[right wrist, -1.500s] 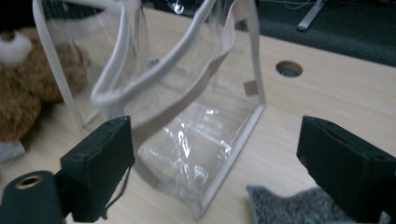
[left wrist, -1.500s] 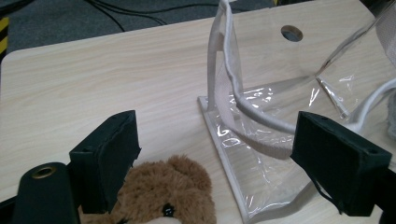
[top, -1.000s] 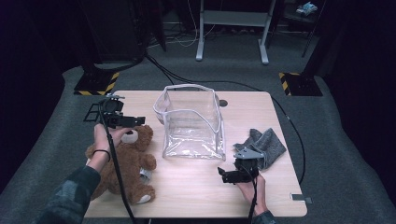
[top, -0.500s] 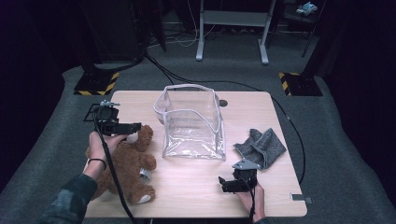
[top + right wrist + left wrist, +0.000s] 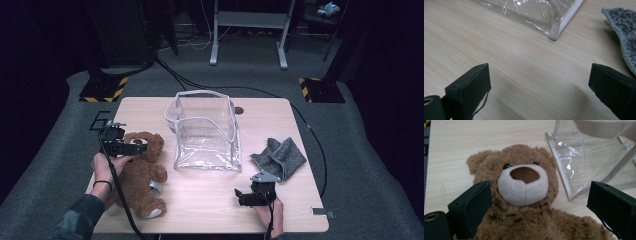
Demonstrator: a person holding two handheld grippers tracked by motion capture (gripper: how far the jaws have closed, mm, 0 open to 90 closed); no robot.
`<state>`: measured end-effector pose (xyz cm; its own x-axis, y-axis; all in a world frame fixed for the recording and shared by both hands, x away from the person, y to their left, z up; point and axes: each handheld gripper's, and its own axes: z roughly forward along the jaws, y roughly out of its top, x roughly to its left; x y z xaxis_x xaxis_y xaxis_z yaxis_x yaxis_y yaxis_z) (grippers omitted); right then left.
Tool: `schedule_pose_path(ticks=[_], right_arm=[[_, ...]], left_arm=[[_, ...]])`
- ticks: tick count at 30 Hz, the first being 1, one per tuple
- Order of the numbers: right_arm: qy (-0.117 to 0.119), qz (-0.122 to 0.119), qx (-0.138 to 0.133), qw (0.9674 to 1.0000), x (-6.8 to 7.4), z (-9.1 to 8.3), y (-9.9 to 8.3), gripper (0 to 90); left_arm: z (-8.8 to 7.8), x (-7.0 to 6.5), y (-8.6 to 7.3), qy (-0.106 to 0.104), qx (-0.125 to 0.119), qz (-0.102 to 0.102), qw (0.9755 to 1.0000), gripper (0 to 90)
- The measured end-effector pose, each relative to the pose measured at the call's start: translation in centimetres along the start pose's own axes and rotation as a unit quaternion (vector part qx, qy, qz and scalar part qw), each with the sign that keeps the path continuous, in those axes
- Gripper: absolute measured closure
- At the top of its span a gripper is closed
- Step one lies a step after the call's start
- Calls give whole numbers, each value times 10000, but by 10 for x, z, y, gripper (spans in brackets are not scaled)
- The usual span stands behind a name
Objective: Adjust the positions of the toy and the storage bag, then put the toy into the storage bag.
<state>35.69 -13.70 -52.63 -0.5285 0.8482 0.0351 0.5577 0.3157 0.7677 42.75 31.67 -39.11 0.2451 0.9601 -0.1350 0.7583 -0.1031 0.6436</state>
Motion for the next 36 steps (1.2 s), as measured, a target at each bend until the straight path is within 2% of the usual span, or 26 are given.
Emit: schedule_pose_path(ticks=[3, 7, 8, 10, 11, 13, 14, 15, 16, 18, 21, 27, 31, 33, 36], right_arm=[[3, -53, -1, 10000, 0, 0, 0, 39], [26, -10, -1, 10000, 0, 0, 0, 39], [21, -31, -2, 10000, 0, 0, 0, 40], [22, -55, -2, 10000, 0, 0, 0, 41], [23, -49, -4, 10000, 0, 0, 0, 41], [28, -9, -10, 10000, 0, 0, 0, 42], [30, -8, -10, 10000, -1, -1, 0, 42], [31, -7, -9, 10000, -1, -1, 0, 43], [30, -10, -10, 10000, -1, -1, 0, 43], [31, -35, -25, 10000, 0, -1, -1, 45], [33, -19, -9, 10000, 0, 0, -1, 48], [15, -22, -40, 10000, -1, -1, -1, 50], [31, 8, -24, 10000, 0, -1, -1, 52], [27, 11, -11, 10000, 0, -1, -1, 53], [24, -60, -20, 10000, 0, -1, -1, 57]], left_arm=[[3, 1, -3, 35, 85, -32, 10000, 52], [6, 1, -7, 112, 174, -110, 9997, 39], [8, 0, -8, 178, 215, -77, 9996, 36], [12, 1, -10, 141, 310, -116, 9994, 31], [14, 0, -11, 192, 359, -184, 9990, 25], [19, 2, -13, 208, 466, -119, 9986, 21], [23, 2, -14, 256, 523, -185, 9981, 17], [26, 3, -14, 290, 570, -159, 9978, 10], [28, 4, -16, 321, 572, -254, 9975, 9], [34, 7, -16, 383, 647, -276, 9968, 1], [41, 10, -19, 359, 767, -366, 9957, 0], [50, 15, -25, 448, 943, -292, 9941, 0], [56, 16, -31, 538, 1020, -321, 9928, 0], [62, 14, -35, 691, 1055, -217, 9918, 4], [67, 10, -42, 717, 930, -120, 9930, 51]])
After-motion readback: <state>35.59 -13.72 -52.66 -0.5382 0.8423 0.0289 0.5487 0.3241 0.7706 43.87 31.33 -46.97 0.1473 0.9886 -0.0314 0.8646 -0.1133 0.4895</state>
